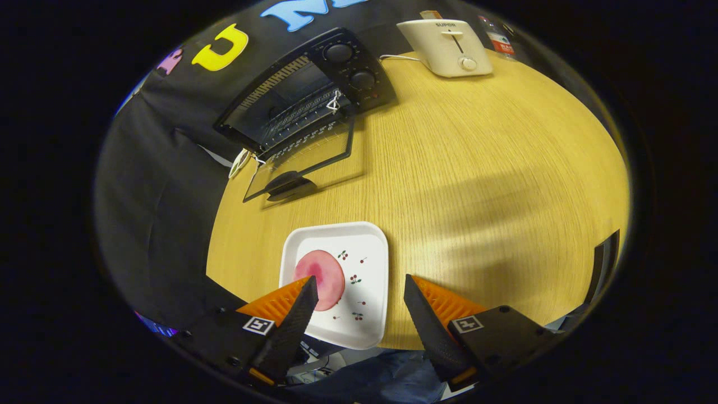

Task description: Open the toaster oven, put the food inside, and close the toaster oven door.

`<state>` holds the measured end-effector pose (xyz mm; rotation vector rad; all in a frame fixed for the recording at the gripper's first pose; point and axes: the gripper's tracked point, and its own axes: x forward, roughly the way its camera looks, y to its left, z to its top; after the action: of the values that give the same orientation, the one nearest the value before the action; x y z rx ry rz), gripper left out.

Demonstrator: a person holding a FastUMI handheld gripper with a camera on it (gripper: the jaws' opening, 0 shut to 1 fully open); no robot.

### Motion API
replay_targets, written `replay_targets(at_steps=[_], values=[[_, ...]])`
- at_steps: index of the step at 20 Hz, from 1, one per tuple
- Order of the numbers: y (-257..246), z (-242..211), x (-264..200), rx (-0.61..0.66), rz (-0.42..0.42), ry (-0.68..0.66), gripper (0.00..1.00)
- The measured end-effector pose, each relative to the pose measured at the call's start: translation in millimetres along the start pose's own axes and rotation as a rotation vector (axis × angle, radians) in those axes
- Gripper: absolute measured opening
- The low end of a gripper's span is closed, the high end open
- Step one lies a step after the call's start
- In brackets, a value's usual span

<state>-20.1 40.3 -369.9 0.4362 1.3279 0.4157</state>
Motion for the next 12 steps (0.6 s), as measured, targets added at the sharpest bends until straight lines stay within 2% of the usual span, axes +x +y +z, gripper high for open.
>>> replay_targets(at_steps=[4, 8, 11, 12], values=[[2, 1, 4, 0.010, 0.024, 0.036, 0.91], [-2, -7, 8, 0.024, 0.037, 0.112, 0.67], [-8, -7, 9, 0.065, 0.045, 0.152, 0.43], [-7, -10, 9, 0.074, 0.052, 0.169, 0.39]])
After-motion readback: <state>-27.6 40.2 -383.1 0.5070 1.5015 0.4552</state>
